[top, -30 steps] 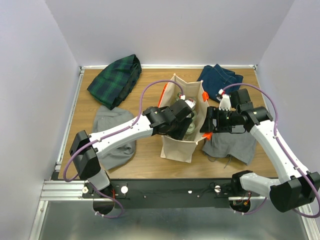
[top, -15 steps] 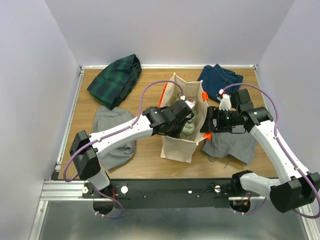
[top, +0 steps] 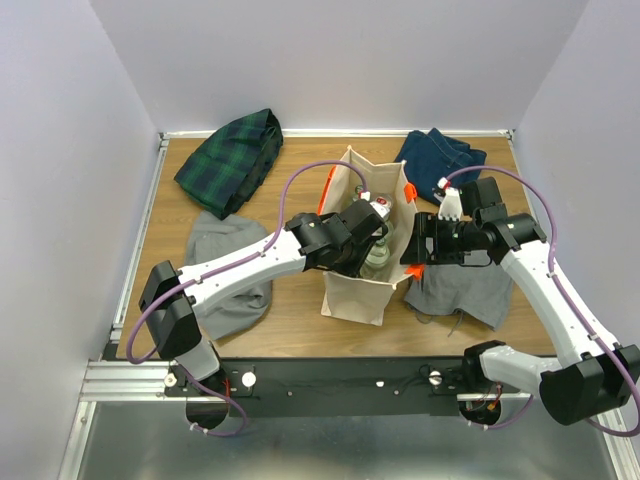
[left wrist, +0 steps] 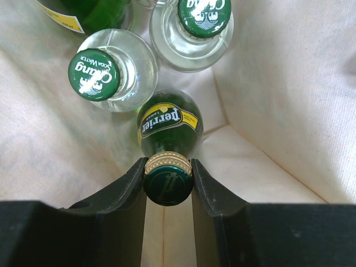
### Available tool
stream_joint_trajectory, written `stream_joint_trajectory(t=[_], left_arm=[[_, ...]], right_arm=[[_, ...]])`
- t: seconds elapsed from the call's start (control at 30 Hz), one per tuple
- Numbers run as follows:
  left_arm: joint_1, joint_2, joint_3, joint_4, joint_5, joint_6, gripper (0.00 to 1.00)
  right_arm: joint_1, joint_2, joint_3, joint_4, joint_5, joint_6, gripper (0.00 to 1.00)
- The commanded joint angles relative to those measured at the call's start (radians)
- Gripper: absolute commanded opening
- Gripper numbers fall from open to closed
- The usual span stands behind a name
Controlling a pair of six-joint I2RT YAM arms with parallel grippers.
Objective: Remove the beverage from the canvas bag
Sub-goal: Take out the drink from the canvas bag.
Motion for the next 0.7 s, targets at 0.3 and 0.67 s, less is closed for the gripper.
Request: stream_joint_trajectory(t=[0.3, 0.67], left_arm=[[-0.004, -0.015, 0.027, -0.02, 0.012, -0.003, 0.02], [-0.003, -0.018, 0.035, -0.023, 0.011, -0.003, 0.0]], right_arm=[[0.004, -0.001, 0.036, 0.017, 0.027, -0.011, 0.85], [0.004, -0.006, 0.032, 0.017, 0.029, -0.011, 0.85]])
